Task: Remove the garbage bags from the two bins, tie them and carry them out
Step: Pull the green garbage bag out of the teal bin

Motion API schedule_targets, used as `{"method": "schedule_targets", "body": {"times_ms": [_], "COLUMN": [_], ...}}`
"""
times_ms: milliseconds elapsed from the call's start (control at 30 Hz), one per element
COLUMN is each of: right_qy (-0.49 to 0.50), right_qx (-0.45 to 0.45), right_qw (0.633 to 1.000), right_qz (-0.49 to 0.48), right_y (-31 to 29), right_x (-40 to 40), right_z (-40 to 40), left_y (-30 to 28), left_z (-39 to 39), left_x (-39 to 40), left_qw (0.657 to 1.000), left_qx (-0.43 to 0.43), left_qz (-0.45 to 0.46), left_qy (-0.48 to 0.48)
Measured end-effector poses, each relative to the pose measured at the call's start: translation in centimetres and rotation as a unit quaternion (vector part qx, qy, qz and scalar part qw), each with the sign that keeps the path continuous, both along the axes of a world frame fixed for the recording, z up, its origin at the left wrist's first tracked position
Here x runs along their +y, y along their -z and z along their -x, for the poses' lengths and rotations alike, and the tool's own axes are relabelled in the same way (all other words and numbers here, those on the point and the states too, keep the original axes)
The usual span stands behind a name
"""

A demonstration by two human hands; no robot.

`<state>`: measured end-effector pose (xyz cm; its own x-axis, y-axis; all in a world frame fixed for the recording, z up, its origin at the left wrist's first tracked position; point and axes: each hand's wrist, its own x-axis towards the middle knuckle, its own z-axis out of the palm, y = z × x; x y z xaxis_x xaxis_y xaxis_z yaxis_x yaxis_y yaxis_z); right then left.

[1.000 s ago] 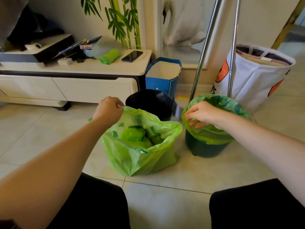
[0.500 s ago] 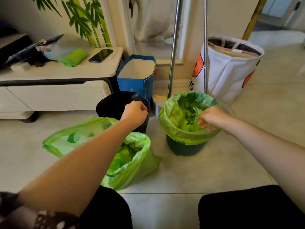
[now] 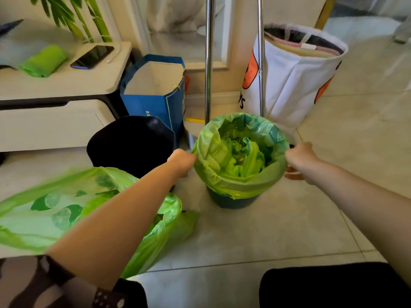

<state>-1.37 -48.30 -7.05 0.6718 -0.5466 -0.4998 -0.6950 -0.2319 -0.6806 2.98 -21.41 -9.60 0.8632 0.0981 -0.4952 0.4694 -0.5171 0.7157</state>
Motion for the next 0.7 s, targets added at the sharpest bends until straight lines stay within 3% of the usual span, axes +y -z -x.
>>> {"method": "schedule_targets", "body": {"times_ms": [100, 233, 433, 700], "right_qy": [0.023, 0.015, 0.054, 0.084], "right_qx": [0.011, 0.063, 0.092, 0.086], "right_qw": [0.999, 0.996, 0.975, 0.975], "right_qz": [-0.031, -0.062, -0.193, -0.185], "right_y": [0.7, 1.2, 0.9, 0.4], "right_x": [-0.5, -0.7, -1.4, -2.0], "right_z": [-0.7, -0.8, -0.8, -1.1], "left_y": [0.5, 1.4, 1.9, 1.2], "left_z": [-0.4, -0.8, -1.1, -1.5], "left_x": [-0.6, -0.3, -0.5, -0.4], "left_qw": [0.996, 0.991, 0.977, 0.966], "left_qx": [0.032, 0.077, 0.103, 0.089], "left_qz": [0.053, 0.092, 0.179, 0.208], "left_qy": [-0.06, -0.053, -0.059, -0.125]}}
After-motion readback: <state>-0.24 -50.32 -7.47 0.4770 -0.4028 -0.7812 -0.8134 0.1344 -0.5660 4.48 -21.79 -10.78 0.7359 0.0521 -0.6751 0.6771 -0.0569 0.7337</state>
